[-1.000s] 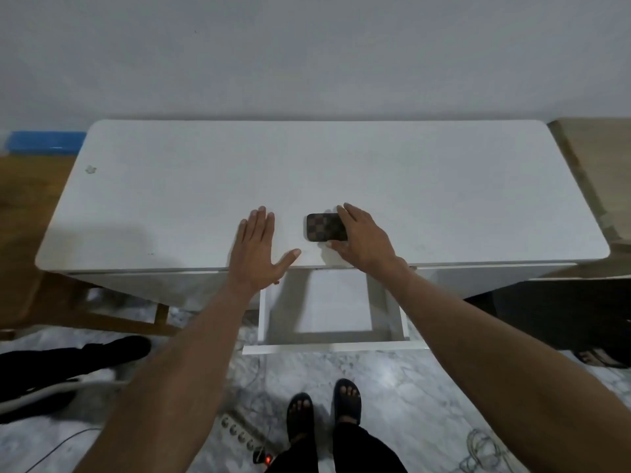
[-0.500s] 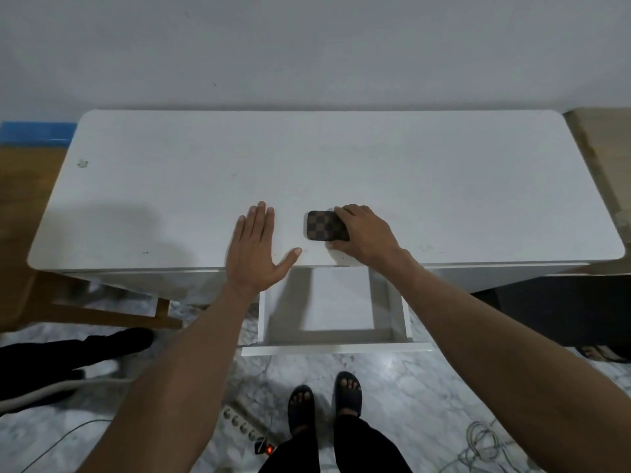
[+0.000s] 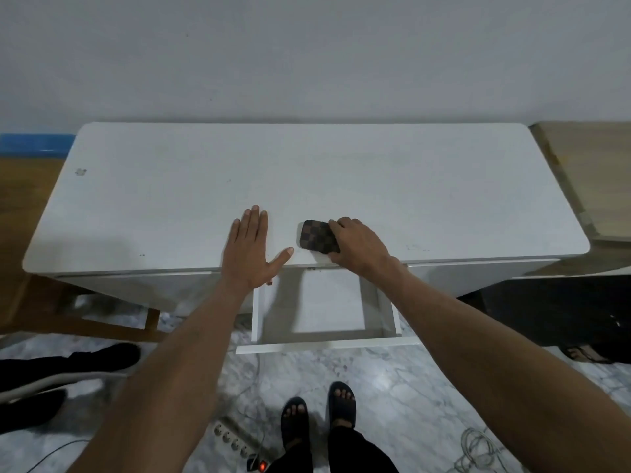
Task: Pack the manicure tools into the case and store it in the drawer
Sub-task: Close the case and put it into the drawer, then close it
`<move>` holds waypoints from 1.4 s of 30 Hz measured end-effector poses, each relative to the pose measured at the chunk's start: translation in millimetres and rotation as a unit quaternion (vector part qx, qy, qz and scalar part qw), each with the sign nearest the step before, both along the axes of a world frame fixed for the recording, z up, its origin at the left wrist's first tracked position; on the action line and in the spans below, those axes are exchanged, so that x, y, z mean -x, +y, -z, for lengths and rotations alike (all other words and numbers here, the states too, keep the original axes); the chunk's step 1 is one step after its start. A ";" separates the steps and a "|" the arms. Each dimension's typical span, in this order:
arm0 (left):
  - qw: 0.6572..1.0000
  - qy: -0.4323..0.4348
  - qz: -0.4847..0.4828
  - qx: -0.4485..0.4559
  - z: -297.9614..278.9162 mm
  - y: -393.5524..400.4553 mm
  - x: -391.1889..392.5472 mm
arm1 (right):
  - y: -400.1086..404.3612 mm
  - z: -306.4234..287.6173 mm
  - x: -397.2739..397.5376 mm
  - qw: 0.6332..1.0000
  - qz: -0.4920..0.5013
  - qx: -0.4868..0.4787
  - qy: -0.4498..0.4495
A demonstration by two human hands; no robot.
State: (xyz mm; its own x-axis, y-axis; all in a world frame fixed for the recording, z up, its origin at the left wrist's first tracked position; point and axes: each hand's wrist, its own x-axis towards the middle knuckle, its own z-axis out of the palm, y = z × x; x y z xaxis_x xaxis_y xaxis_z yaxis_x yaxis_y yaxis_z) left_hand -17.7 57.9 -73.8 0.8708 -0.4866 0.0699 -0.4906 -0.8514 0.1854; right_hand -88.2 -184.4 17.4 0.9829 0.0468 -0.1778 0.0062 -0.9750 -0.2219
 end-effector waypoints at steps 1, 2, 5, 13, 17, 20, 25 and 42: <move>1.000 0.007 0.001 -0.002 -1.3 -0.1 -0.2 | 0.8 -1.0 2.5 1.000 0.003 -0.004 -0.003; 1.000 0.016 0.002 -0.006 -2.5 -0.1 -0.2 | 1.4 -1.7 5.9 1.000 0.004 -0.010 -0.006; 0.999 0.036 0.004 -0.015 -4.0 0.4 0.9 | 1.8 -4.0 19.7 0.999 -0.007 -0.028 -0.022; 0.999 0.033 0.002 -0.012 -4.8 0.6 6.3 | -1.8 6.9 73.3 0.997 -0.042 -0.058 -0.034; 0.999 0.033 0.005 -0.014 -6.1 0.3 7.3 | 2.3 26.5 97.0 0.997 -0.049 -0.055 -0.011; 1.000 0.020 0.006 -0.018 -4.7 0.9 7.1 | 8.5 41.1 104.4 0.997 -0.040 -0.058 0.006; 1.000 -0.005 0.002 -0.002 -2.1 1.0 9.6 | 13.4 67.6 98.1 0.997 -0.029 -0.070 0.017; 0.993 -0.113 -0.018 -0.001 12.3 -1.2 6.7 | 9.9 174.3 53.3 0.987 -0.001 -0.104 0.124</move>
